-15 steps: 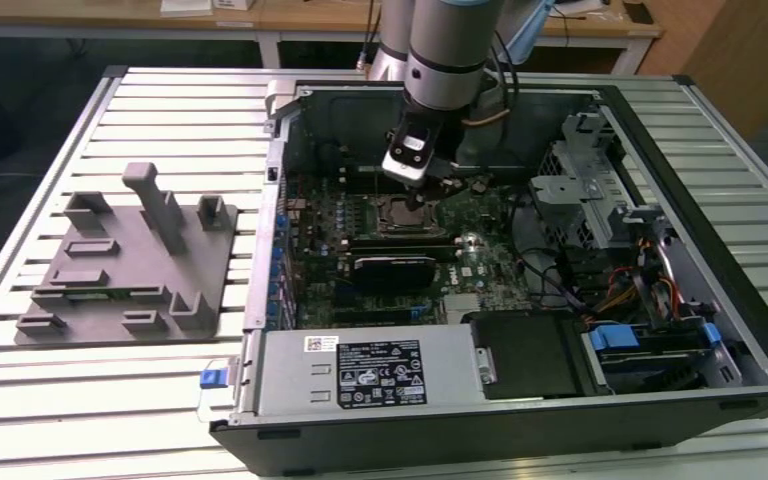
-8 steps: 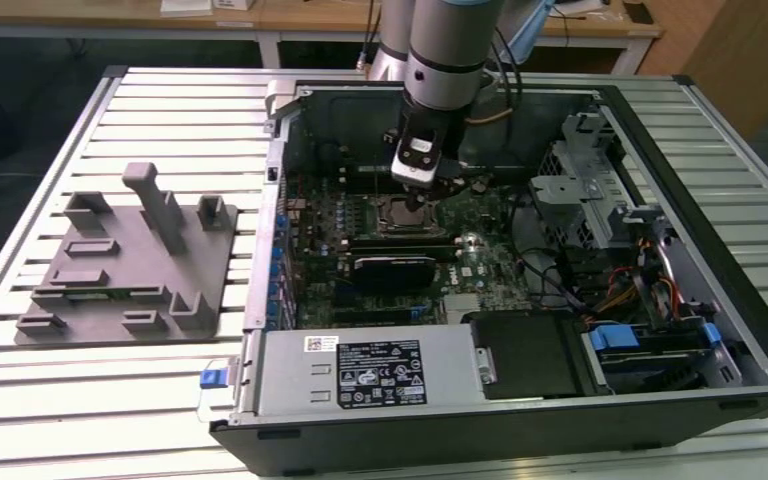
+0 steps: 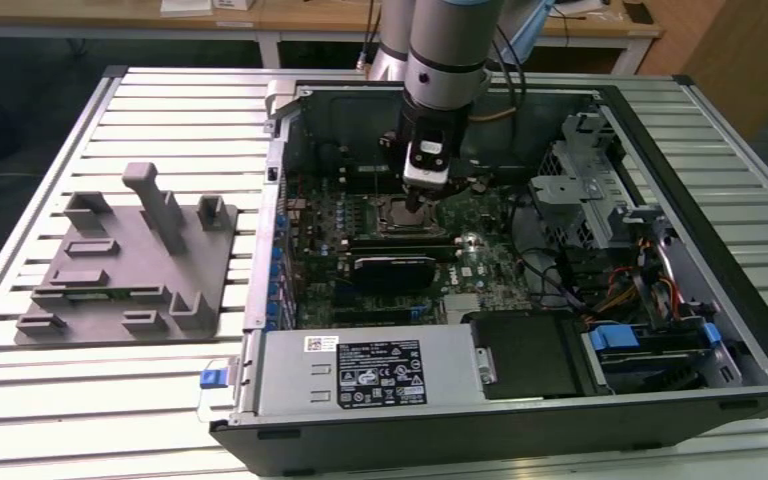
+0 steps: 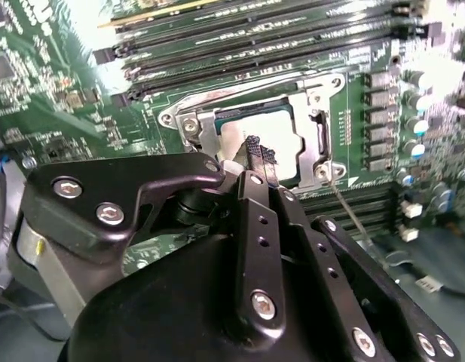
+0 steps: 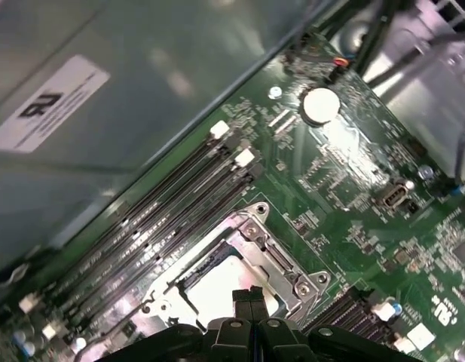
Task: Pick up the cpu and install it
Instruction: 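Close the cpu cover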
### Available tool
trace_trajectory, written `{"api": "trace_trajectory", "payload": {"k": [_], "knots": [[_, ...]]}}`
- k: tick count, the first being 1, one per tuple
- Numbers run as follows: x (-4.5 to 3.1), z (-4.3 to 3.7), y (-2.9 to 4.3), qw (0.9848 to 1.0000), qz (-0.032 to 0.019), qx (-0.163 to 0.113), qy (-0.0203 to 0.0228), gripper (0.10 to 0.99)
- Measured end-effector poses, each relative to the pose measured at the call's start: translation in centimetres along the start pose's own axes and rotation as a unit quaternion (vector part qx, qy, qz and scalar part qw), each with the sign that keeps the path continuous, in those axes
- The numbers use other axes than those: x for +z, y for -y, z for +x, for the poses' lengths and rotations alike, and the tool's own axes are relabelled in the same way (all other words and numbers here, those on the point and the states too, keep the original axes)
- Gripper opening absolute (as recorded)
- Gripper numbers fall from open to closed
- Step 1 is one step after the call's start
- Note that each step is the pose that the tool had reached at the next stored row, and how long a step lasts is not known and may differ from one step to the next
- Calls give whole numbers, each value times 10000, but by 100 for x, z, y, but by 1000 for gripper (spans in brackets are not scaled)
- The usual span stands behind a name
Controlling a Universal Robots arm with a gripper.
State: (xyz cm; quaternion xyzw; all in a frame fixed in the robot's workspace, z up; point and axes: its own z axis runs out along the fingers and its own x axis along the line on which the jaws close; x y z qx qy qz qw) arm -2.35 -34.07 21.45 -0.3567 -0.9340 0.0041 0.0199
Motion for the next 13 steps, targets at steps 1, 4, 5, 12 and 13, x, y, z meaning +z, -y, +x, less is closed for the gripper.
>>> {"api": "trace_trajectory", "payload": {"k": [1, 4, 5, 12, 13], "knots": [[0, 0, 0, 10000, 3, -90, 2, 106], [0, 0, 0, 9993, 13, -367, 8, 106], [0, 0, 0, 9990, 16, -458, 10, 106], [1, 0, 0, 9940, 38, -1090, 24, 106], [1, 0, 0, 9930, 41, -1179, 26, 106]]}}
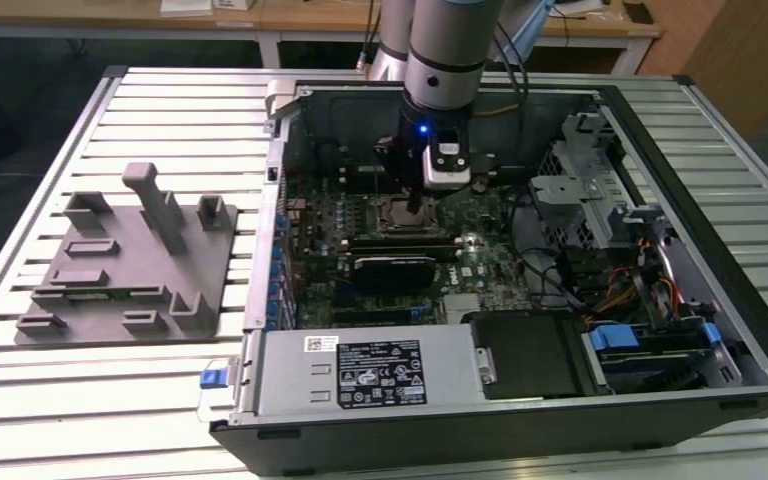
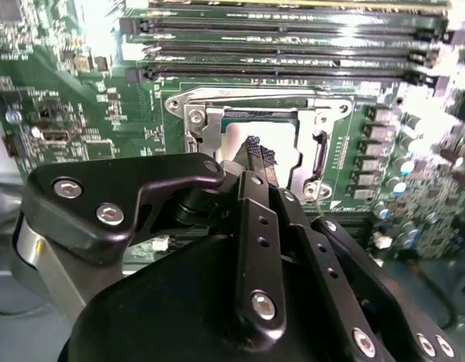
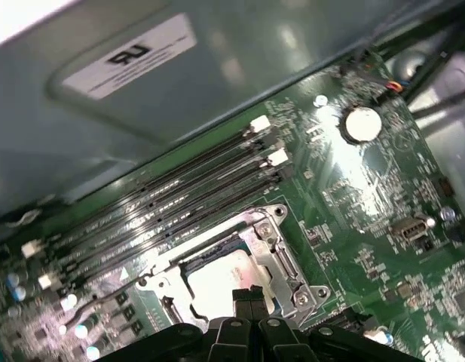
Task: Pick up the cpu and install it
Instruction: 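Close the cpu cover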
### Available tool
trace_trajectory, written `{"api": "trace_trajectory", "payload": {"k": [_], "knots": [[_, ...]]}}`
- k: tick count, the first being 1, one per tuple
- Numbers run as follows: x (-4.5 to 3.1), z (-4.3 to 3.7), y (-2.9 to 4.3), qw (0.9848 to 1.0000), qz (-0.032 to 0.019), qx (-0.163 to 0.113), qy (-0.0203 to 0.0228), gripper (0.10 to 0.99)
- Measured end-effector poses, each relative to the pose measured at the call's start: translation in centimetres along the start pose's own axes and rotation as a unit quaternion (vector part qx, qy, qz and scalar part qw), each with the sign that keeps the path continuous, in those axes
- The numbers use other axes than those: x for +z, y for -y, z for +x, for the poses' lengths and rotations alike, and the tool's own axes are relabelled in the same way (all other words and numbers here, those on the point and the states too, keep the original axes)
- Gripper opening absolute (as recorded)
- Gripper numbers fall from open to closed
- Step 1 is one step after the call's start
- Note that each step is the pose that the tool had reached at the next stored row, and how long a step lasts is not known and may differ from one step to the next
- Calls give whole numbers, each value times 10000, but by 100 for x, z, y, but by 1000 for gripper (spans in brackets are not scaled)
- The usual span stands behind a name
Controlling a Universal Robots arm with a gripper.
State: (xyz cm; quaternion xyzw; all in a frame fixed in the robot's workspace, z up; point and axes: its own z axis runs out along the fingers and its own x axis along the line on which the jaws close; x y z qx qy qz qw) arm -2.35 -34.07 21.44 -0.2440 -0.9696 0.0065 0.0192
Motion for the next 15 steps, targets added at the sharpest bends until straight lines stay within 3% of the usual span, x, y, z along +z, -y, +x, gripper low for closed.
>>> {"api": "trace_trajectory", "payload": {"k": [4, 8, 12, 15], "knots": [[1, 0, 0, 9993, 12, -362, 8, 106], [2, 0, 0, 9974, 25, -725, 16, 106], [2, 0, 0, 9961, 29, -878, 19, 106], [1, 0, 0, 9949, -7, -1004, 4, 106]]}}
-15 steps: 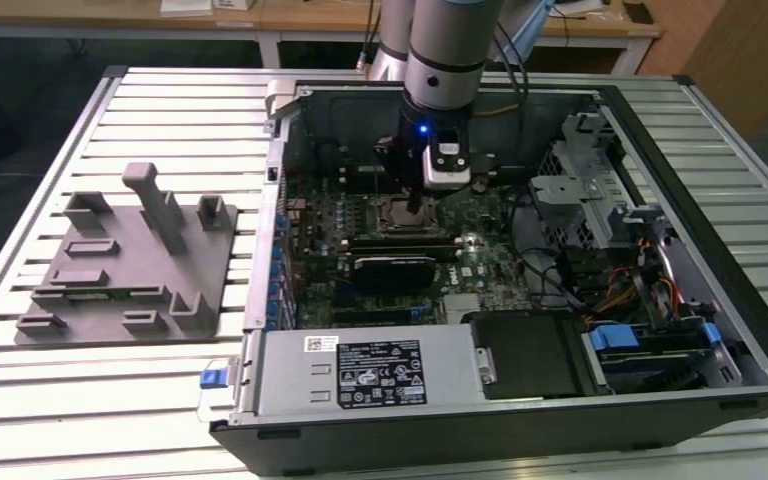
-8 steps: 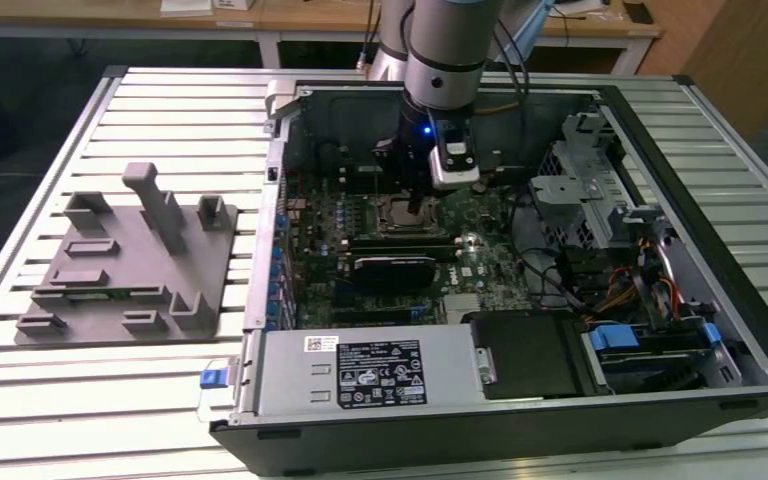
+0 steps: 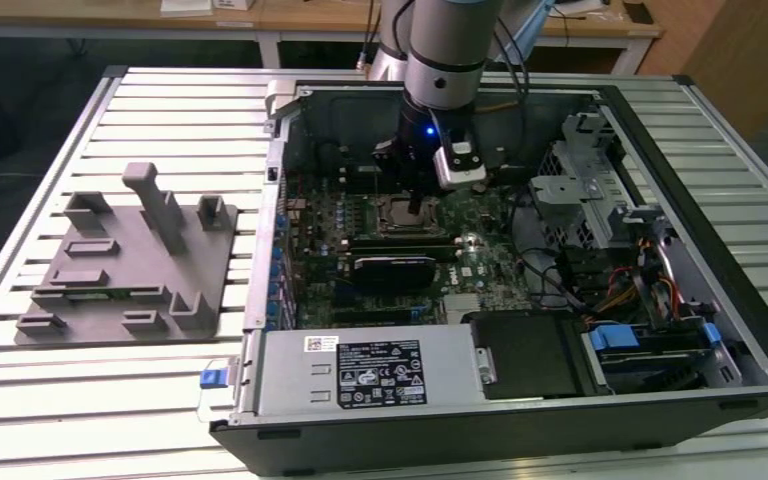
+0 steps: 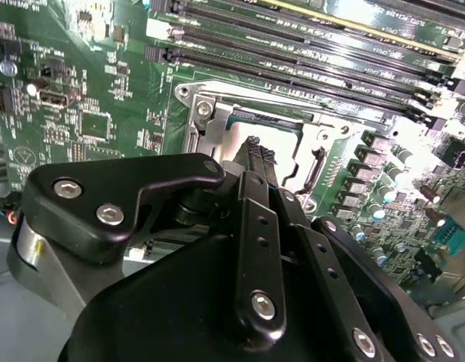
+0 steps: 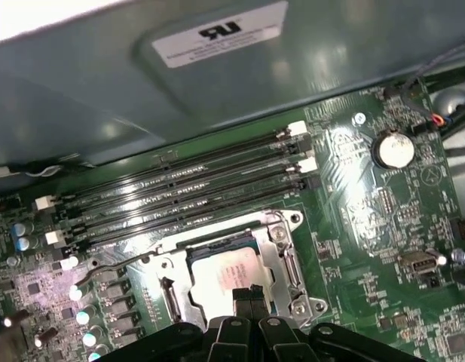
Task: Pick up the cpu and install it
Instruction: 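Close the cpu cover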
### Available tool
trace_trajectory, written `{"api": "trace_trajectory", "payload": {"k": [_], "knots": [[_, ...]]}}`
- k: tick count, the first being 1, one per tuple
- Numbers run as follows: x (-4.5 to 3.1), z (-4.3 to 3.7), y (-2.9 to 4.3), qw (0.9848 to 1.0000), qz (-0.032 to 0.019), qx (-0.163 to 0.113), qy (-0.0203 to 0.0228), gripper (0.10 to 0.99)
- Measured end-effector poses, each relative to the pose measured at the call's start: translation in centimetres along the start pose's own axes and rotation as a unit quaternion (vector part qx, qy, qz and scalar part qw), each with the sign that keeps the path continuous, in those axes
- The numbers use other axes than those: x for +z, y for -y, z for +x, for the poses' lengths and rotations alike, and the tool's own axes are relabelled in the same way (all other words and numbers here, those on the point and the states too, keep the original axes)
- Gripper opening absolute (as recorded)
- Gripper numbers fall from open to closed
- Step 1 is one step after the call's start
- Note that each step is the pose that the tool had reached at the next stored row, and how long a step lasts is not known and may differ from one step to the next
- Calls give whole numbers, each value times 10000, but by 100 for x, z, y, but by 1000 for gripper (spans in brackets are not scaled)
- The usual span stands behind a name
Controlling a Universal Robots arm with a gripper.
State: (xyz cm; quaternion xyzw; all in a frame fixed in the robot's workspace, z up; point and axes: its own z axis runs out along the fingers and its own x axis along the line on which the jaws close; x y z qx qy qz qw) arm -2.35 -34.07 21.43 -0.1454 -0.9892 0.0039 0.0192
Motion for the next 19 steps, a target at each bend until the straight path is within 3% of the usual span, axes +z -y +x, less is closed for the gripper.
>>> {"api": "trace_trajectory", "payload": {"k": [1, 2, 8, 10, 15, 19], "knots": [[0, 0, 0, 10000, -24, -38, -7, 106], [0, 0, 0, 9999, -88, -123, -26, 106], [1, 0, 0, 9990, -324, -296, -87, 106], [1, -1, 7, 9988, -350, -340, -83, 106], [2, 3, 15, 9986, -351, -385, -69, 106], [10, 6, 26, 9982, -373, -462, 22, 106]]}}
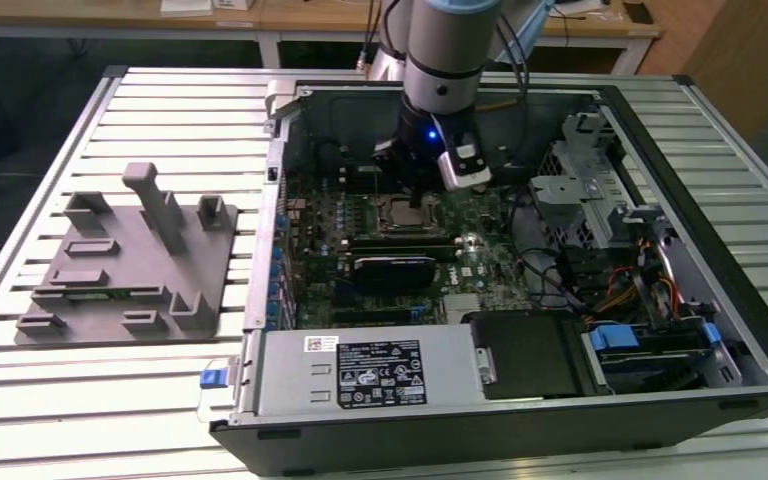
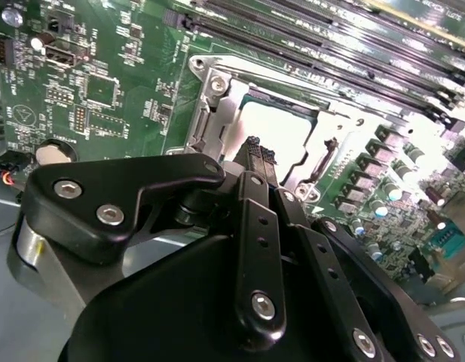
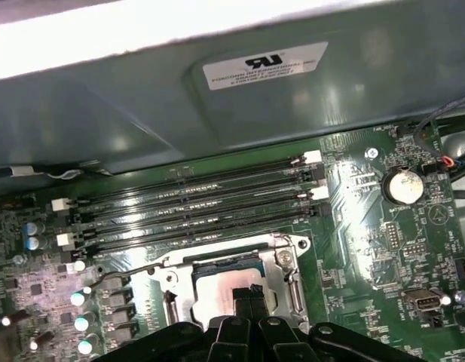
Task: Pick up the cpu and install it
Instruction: 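Close the cpu cover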
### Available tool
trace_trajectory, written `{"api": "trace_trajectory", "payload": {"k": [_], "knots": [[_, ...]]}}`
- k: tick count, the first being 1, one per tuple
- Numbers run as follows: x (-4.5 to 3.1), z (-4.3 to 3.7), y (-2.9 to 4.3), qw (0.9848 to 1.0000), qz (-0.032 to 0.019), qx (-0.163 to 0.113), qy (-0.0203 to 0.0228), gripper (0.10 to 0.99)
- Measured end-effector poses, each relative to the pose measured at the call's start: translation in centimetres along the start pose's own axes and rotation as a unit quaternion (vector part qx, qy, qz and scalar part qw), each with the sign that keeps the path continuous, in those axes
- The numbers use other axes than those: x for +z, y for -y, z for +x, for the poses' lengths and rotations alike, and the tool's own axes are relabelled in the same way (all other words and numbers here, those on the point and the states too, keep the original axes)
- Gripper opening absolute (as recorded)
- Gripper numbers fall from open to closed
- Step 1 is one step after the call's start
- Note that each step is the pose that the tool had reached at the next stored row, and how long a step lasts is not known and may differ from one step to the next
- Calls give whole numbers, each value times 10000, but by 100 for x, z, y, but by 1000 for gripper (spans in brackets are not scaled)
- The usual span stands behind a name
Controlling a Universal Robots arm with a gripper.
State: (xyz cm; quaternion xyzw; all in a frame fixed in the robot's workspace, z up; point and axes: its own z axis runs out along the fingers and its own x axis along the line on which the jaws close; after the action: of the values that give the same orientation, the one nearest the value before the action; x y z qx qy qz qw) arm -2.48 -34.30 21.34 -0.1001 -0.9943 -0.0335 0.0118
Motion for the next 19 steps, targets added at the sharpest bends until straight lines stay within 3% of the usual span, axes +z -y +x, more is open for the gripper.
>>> {"api": "trace_trajectory", "payload": {"k": [3, 7, 12, 15, 19], "knots": [[8, 5, 12, 10000, -14, -54, 74, 106], [3, 40, 25, 9999, -18, -63, 95, 106], [-85, 44, 20, 9999, -20, -64, 104, 106], [-94, 57, 23, 9999, -23, -65, 117, 106], [-94, 154, 54, 9998, -31, -68, 165, 106]]}}
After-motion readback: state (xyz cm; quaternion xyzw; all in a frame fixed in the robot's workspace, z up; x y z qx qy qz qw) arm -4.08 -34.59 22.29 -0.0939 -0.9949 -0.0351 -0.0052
